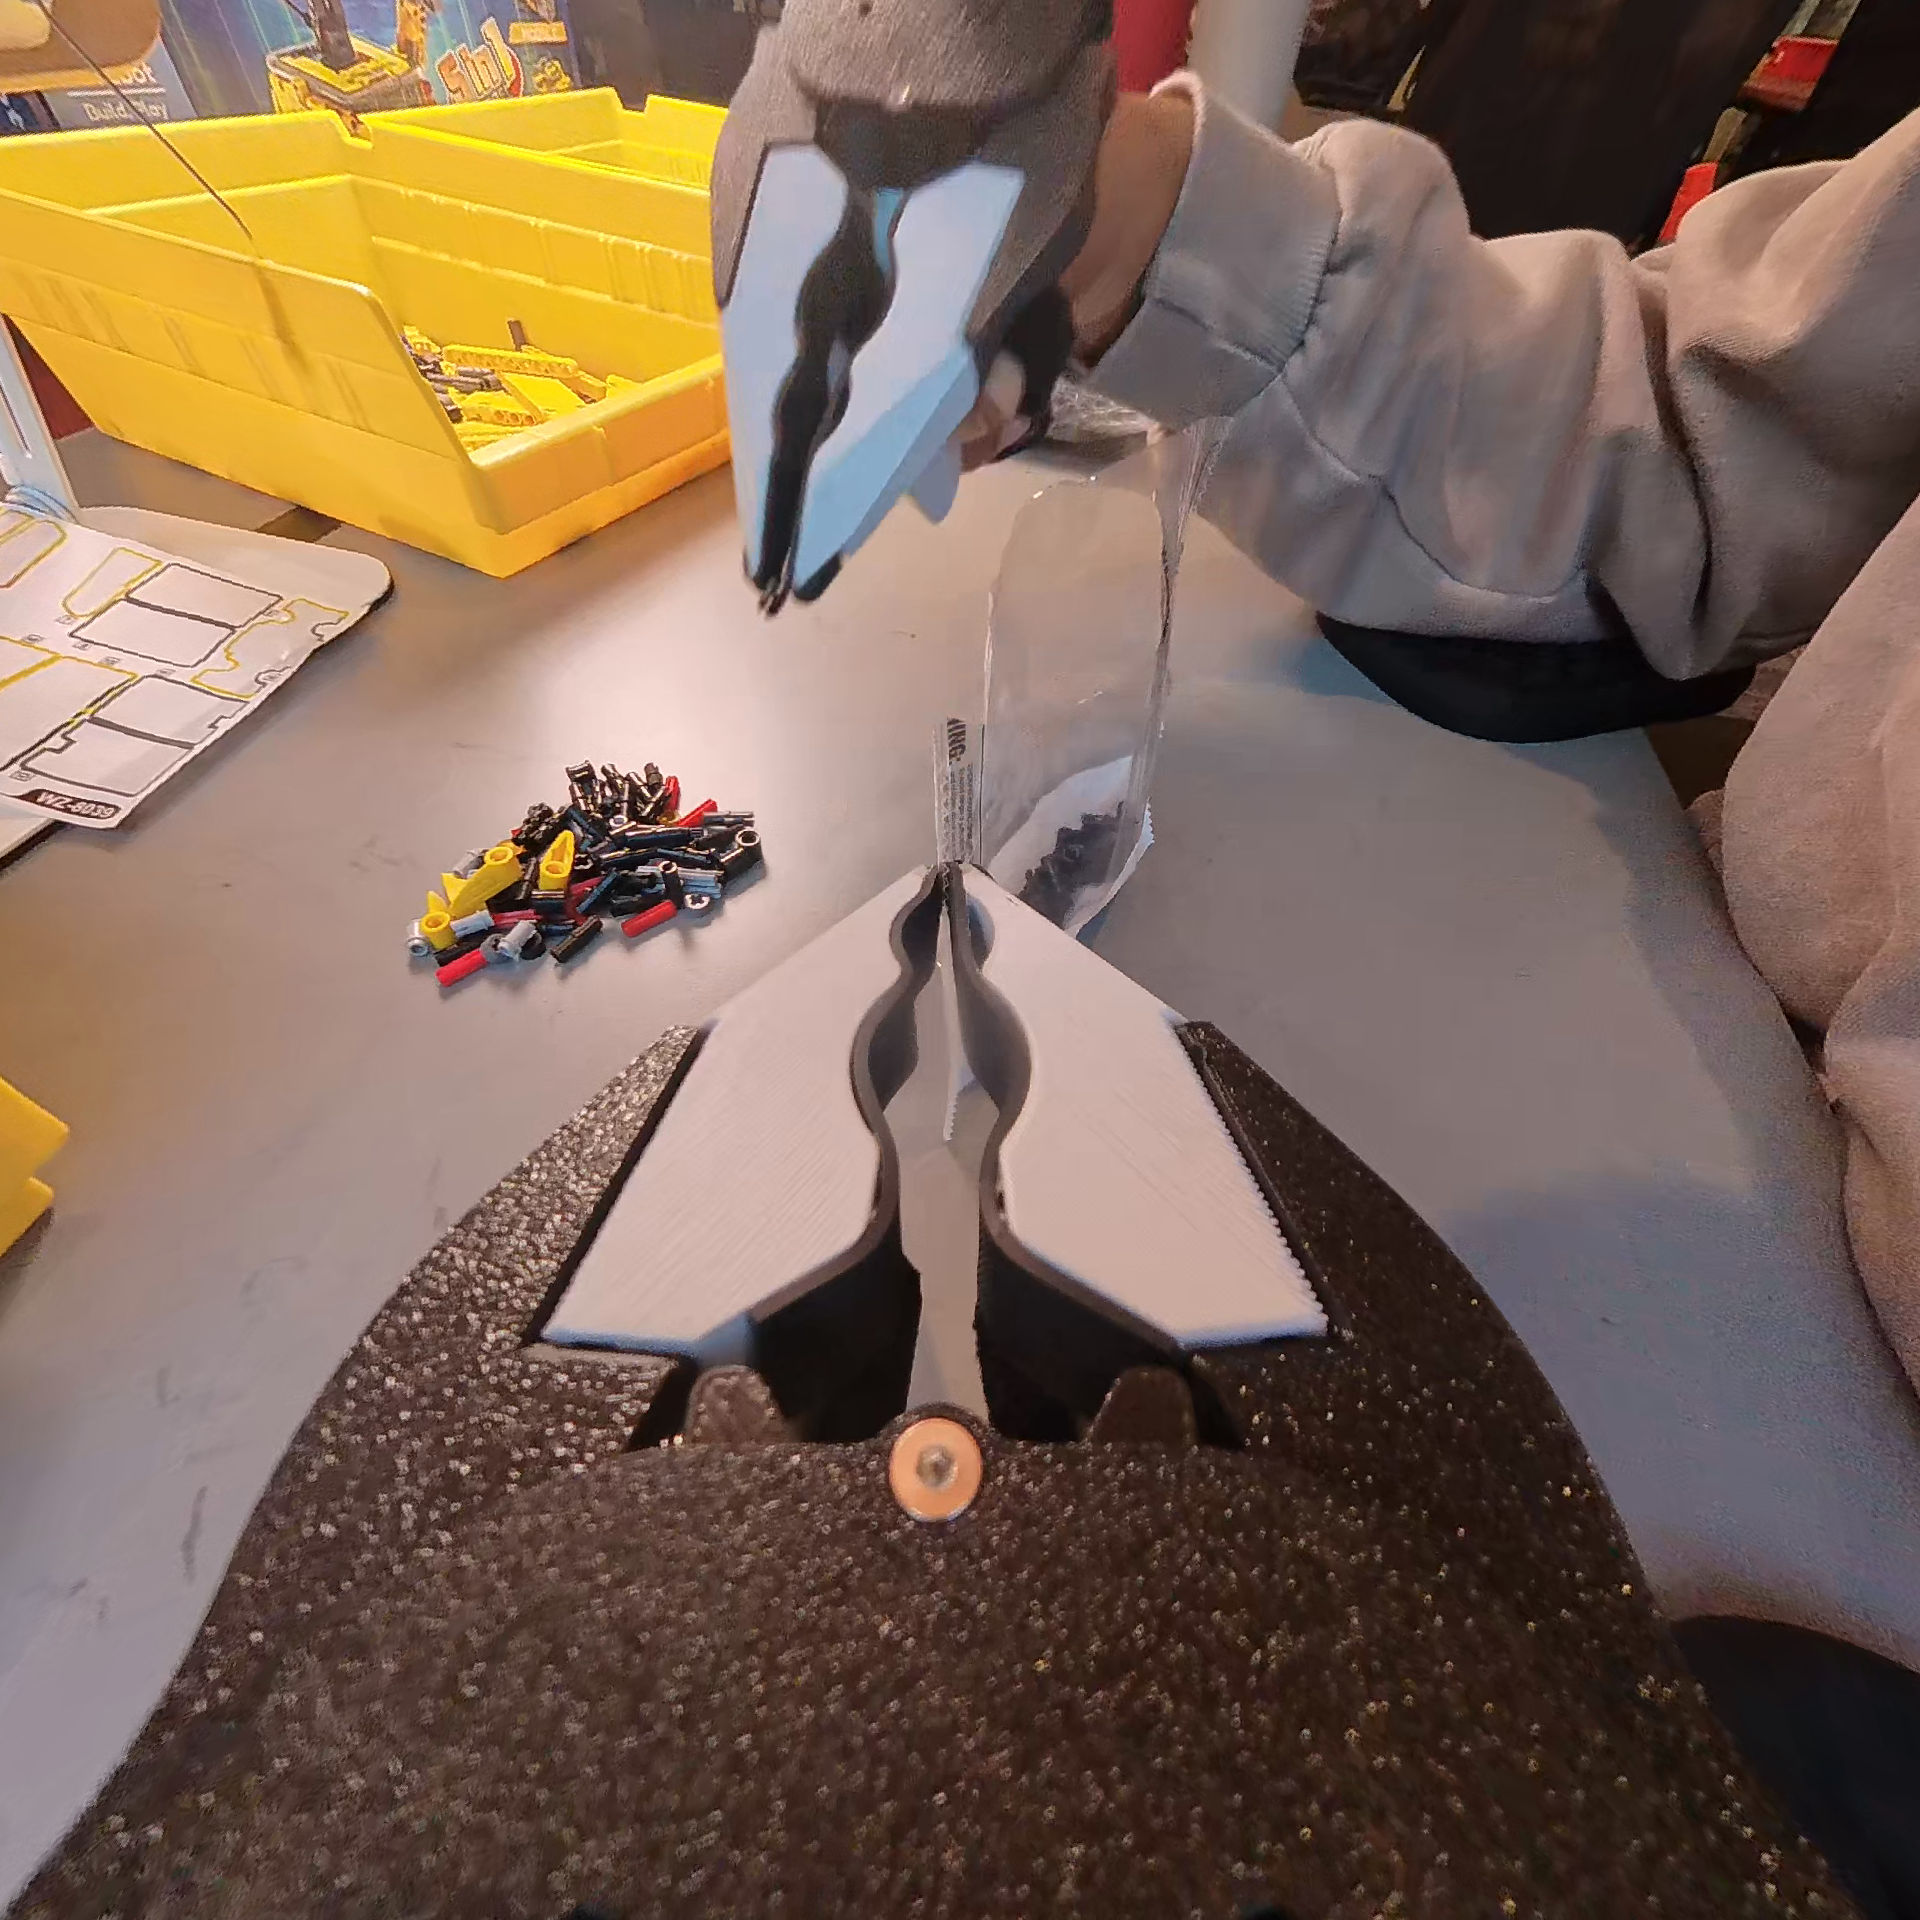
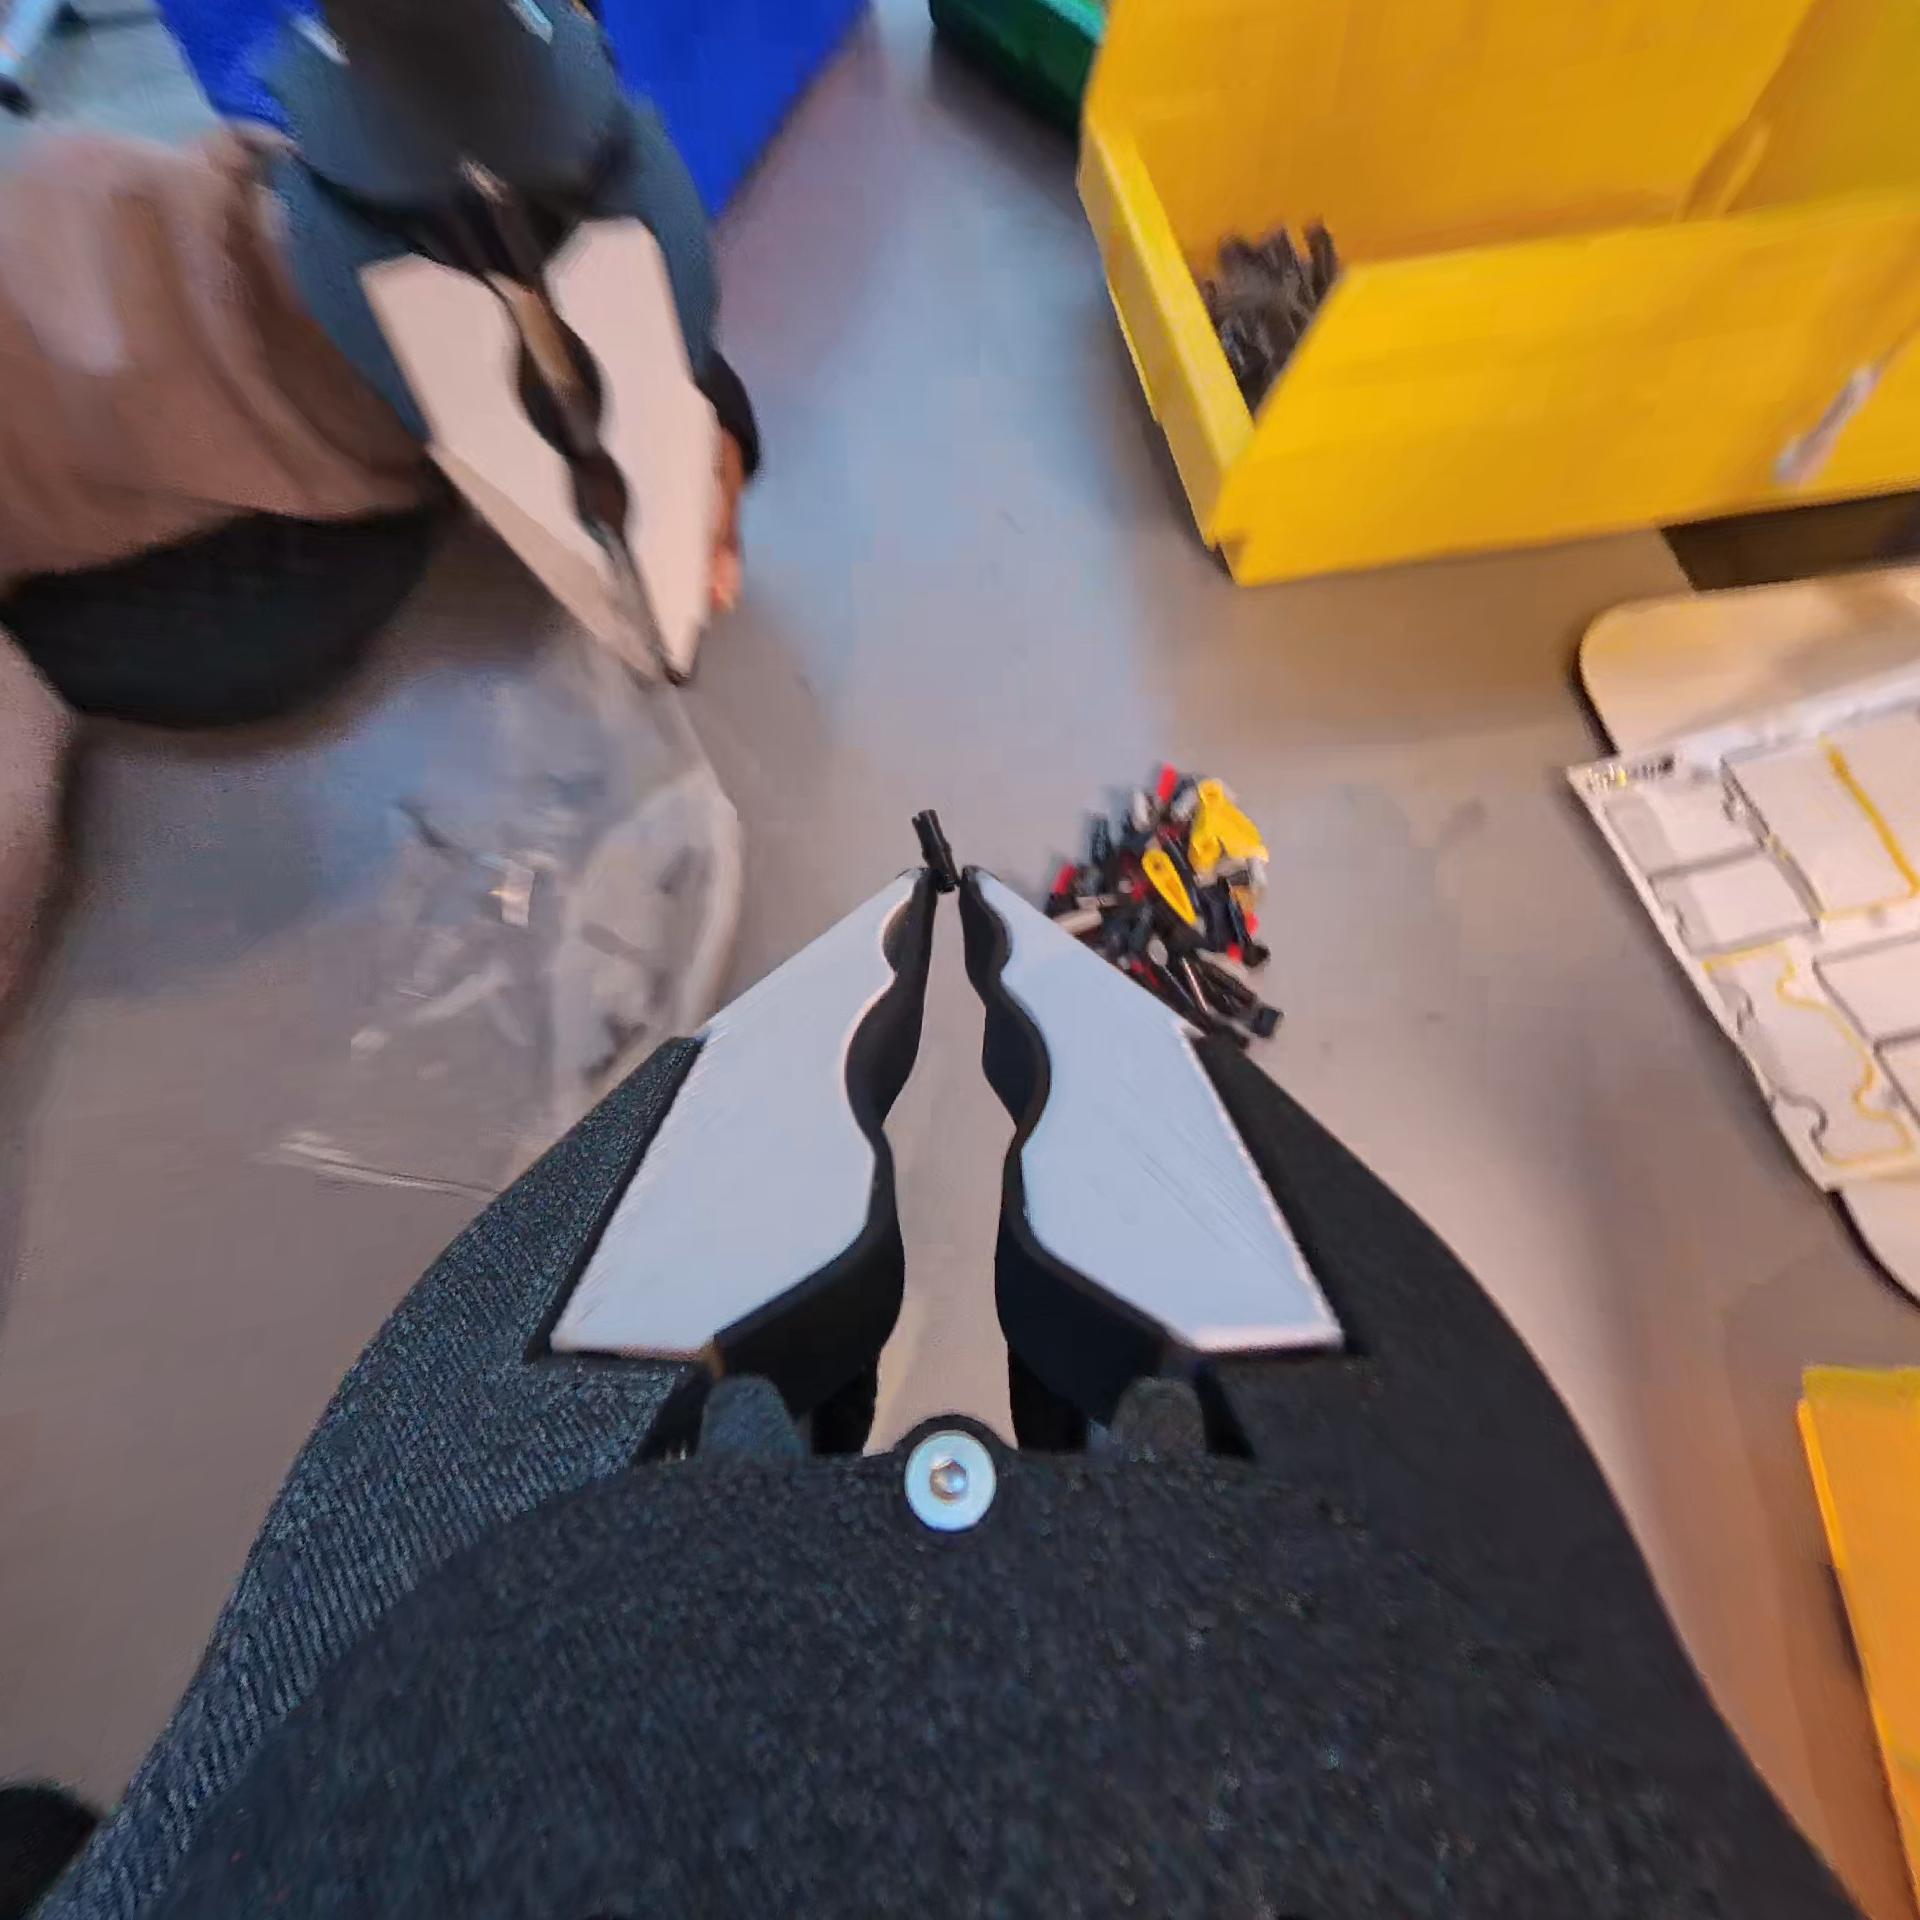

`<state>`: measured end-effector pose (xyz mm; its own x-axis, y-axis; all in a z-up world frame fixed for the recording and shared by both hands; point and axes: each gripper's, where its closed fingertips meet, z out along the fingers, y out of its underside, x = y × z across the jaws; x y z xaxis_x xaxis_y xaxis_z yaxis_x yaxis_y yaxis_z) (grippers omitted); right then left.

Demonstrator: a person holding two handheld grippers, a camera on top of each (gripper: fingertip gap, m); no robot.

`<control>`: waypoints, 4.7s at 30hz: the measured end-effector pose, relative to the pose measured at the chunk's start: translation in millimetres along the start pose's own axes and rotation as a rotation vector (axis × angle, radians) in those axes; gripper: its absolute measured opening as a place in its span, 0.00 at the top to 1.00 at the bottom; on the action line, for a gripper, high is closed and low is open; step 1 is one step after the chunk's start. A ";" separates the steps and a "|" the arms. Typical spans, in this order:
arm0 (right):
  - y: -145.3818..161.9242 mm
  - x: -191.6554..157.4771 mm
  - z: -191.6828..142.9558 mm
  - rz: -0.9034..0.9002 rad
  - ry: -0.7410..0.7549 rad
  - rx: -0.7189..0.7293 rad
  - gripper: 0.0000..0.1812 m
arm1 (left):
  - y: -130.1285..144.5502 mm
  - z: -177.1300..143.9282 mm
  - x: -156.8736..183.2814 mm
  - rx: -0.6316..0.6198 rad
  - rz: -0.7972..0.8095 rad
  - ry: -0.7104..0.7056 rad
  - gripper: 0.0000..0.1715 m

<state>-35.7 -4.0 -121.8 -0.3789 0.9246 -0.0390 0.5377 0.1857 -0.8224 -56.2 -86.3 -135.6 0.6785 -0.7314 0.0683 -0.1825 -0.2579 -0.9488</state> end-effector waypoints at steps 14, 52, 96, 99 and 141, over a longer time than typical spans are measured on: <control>-25.8 -16.6 -8.2 -0.023 -0.020 0.060 0.92 | -1.4 -1.1 -0.5 0.001 0.003 -0.007 1.00; -55.1 -54.5 -13.6 -0.038 -0.166 0.165 0.92 | -1.1 -0.7 -0.4 -0.001 0.004 -0.007 1.00; -12.9 7.3 -16.2 -0.036 0.059 0.071 0.92 | -0.3 -0.1 0.3 -0.002 0.000 -0.001 1.00; 45.7 42.9 6.5 0.004 0.170 -0.126 0.91 | -0.2 0.1 0.3 0.000 -0.001 -0.001 1.00; 74.5 73.5 31.0 0.090 0.206 -0.187 0.86 | -0.1 -0.4 -1.2 0.001 0.000 -0.003 1.00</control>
<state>-46.8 67.5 -203.5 -0.1728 0.9846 0.0247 0.6992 0.1403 -0.7011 -57.2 -85.7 -135.5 0.6804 -0.7298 0.0672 -0.1822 -0.2573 -0.9490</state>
